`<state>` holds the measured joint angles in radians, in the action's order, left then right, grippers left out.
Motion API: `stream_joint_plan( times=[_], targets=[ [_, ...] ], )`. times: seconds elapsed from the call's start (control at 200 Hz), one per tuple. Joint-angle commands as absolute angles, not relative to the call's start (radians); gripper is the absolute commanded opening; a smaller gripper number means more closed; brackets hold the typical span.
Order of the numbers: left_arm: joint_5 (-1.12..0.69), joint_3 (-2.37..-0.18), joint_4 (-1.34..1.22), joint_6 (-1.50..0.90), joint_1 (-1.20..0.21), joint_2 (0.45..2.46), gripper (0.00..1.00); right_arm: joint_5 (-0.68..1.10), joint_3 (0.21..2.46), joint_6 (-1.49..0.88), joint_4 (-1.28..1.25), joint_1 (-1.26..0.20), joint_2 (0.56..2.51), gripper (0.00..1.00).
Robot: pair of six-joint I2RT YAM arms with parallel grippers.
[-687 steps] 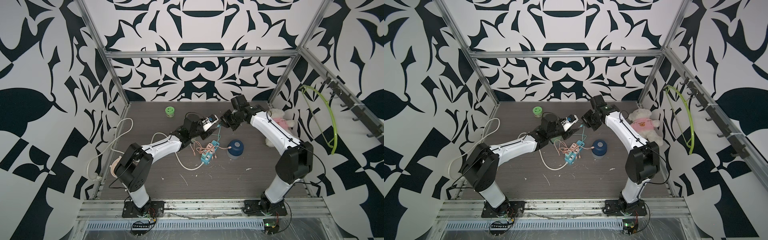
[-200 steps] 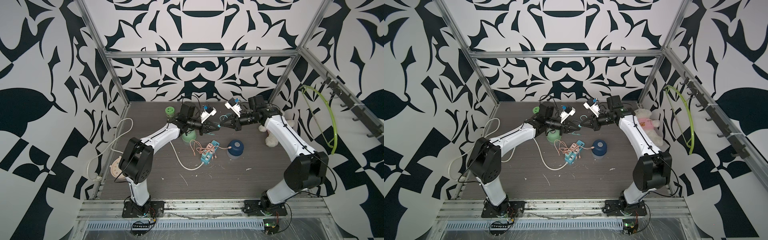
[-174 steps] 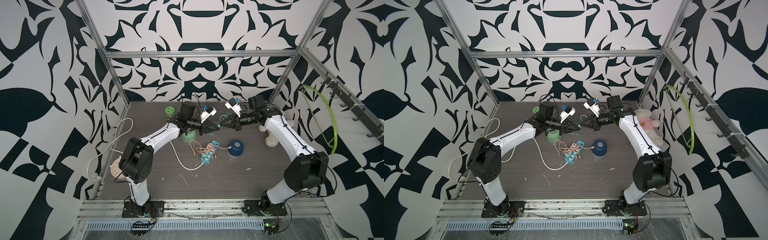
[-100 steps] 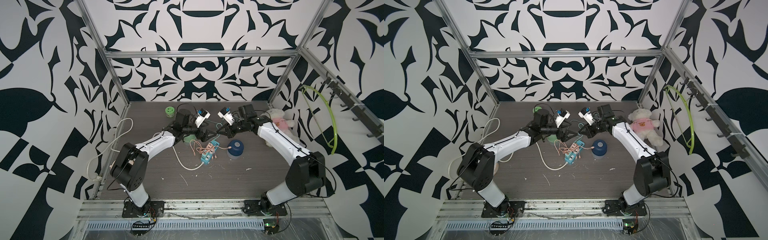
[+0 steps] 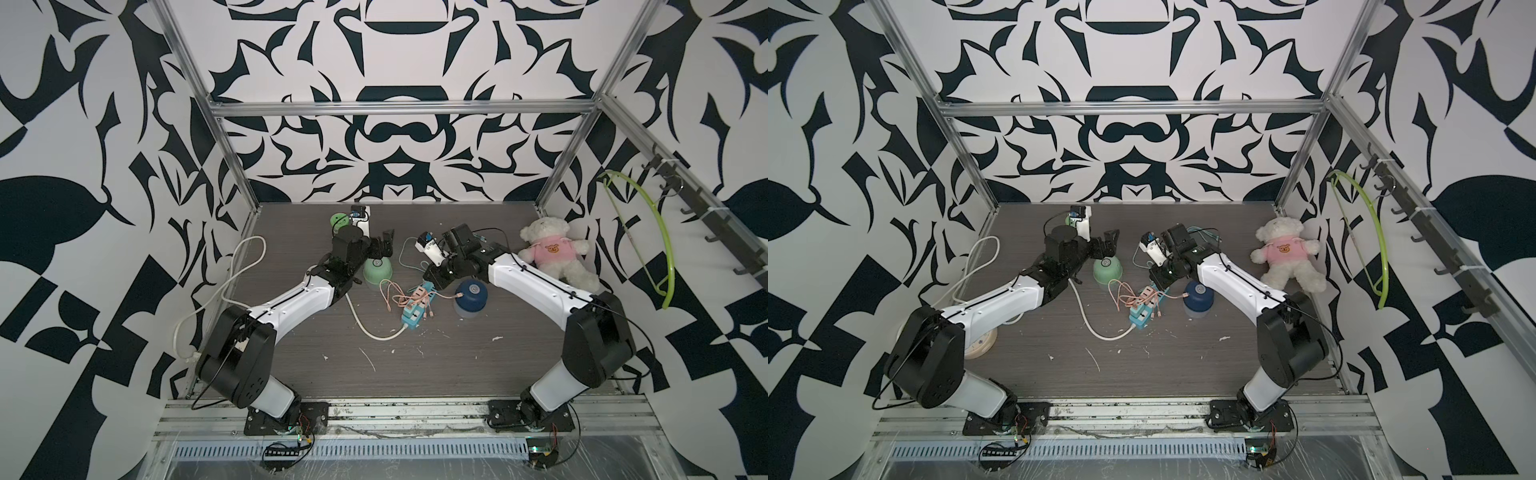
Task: Charge the cordless meat grinders
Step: Insert the charging cable into the plug.
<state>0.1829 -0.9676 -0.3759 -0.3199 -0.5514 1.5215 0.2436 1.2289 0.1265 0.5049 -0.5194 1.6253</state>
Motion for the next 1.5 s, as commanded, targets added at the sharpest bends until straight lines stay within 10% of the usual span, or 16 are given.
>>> stream_joint_plan(
  times=[0.0, 1.495],
  targets=[
    [0.243, -0.964, -0.372, -0.359, -0.551, 1.506, 0.99, 0.222, 1.232, 0.126, 0.495, -0.533, 1.621, 0.00],
    [0.311, -0.899, -0.370, -0.459, -0.551, 1.465, 1.00, 0.236, 1.172, 0.211, 0.504, -0.560, 1.620, 0.00]
  ],
)
